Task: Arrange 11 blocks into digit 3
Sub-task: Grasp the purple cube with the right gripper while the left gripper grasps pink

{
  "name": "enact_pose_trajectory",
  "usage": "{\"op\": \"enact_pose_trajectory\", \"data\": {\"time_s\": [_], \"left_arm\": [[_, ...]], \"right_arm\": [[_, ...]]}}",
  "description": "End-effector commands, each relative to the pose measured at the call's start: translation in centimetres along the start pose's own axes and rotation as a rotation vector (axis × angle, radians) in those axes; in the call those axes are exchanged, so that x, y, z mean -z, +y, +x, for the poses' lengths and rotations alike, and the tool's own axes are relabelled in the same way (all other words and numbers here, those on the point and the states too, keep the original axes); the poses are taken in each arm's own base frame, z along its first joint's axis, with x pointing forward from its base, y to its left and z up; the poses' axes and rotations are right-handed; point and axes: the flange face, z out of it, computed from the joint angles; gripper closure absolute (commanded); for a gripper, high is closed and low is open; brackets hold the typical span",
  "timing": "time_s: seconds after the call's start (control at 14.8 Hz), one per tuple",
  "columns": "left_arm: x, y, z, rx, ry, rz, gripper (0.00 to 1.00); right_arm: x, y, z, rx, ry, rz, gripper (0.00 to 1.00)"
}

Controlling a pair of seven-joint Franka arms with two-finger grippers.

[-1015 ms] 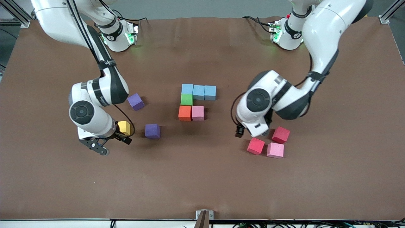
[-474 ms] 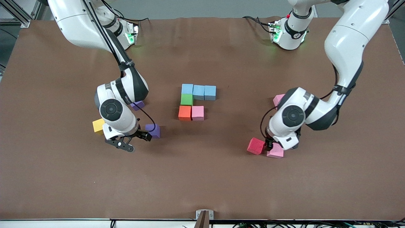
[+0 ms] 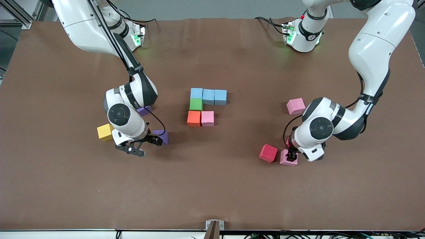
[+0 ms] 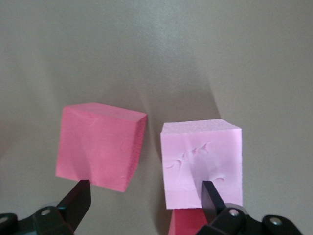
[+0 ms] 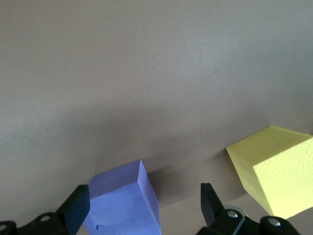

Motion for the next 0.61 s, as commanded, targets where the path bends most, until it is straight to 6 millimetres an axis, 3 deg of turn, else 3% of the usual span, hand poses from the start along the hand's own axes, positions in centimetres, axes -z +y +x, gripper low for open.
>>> {"op": "enact_pose_trajectory", "data": {"time_s": [0.0,0.54], "left_arm": [[-0.1,0.7,0.3,0.008,-0.001,-0.029,0.0],[1.0,1.8,1.3,0.038,-0.01,-0.057,0.0]], "right_arm": [[-0.2,-0.9,-1.7,0.03,-0.013,0.021,0.0],[-2.3,-1.5,-3.6,0.054,0.006,0.048,0.0]]}}
